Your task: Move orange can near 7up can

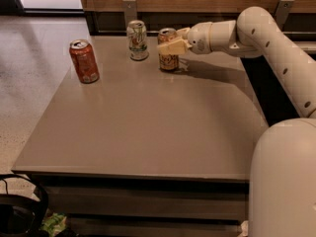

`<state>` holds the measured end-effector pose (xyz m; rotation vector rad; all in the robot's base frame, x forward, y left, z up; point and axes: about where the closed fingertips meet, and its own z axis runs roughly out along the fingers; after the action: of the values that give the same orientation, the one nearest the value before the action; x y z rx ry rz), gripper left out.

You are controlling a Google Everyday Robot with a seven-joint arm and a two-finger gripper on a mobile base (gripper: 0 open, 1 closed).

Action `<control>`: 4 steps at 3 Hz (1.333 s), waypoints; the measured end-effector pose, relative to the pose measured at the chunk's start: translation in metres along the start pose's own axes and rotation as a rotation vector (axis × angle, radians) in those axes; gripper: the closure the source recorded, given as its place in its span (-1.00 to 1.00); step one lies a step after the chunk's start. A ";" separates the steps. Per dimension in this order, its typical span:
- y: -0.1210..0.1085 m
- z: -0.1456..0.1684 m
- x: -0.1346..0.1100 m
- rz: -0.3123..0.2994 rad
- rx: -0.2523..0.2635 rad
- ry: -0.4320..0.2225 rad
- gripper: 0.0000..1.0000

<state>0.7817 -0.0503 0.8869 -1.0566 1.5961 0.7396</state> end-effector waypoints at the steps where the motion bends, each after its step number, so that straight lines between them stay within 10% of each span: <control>1: -0.006 0.000 0.008 0.013 0.024 -0.023 1.00; 4: -0.005 0.002 0.006 0.013 0.019 -0.022 -0.30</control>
Offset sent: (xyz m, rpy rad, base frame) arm 0.0045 -0.0045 -0.0068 0.0216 -0.0037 -0.0227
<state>0.7869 -0.0519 0.8810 -1.0213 1.5898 0.7410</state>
